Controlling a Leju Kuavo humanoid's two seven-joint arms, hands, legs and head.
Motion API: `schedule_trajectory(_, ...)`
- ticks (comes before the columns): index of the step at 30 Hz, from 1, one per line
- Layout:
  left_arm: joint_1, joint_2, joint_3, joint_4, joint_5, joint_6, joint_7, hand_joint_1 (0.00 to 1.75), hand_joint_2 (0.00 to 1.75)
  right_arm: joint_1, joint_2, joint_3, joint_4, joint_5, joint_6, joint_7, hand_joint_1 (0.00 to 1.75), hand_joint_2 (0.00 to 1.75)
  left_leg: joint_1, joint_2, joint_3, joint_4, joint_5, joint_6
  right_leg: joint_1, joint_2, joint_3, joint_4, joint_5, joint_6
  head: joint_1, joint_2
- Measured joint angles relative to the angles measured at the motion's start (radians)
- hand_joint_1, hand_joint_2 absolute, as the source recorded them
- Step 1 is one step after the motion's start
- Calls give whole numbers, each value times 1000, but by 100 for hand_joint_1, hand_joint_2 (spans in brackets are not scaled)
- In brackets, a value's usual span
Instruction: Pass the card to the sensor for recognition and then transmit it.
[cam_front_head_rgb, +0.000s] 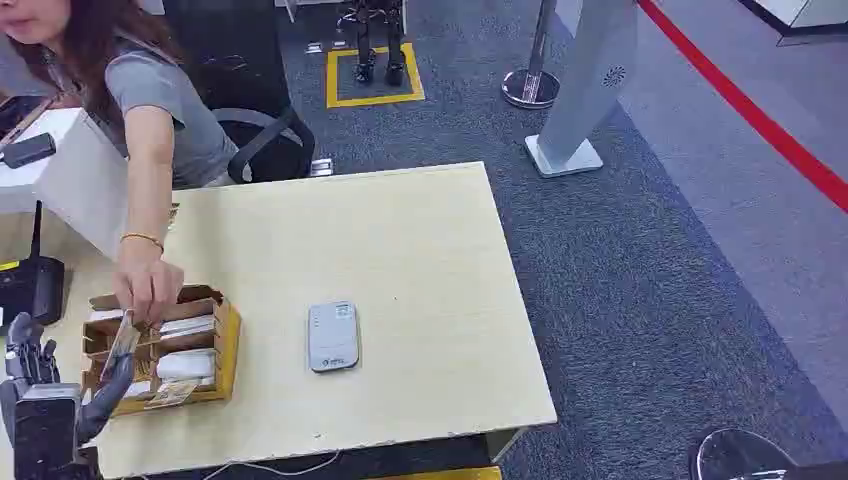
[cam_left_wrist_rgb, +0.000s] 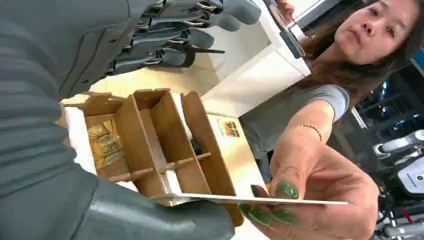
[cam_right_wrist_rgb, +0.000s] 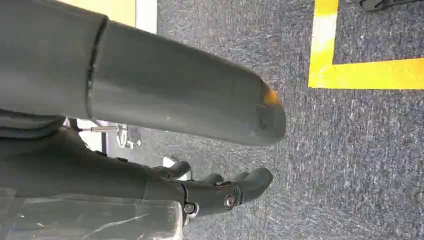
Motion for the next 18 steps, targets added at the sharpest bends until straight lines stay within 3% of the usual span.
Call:
schedule_trajectory(1, -1, 0, -1, 2, 0, 0, 0, 175, 175, 0, 0, 1, 0, 0, 0, 0, 0, 175, 0, 0, 0, 0, 0, 0, 0, 0, 0, 0, 0, 0, 0, 0)
schedule_trajectory(18, -1, 0, -18, 15, -34, 22, 8, 175, 175, 0, 0, 16, 0, 13, -1, -6, 0, 175, 0, 0, 0, 0, 0, 0, 0, 0, 0, 0, 0, 0, 0, 0)
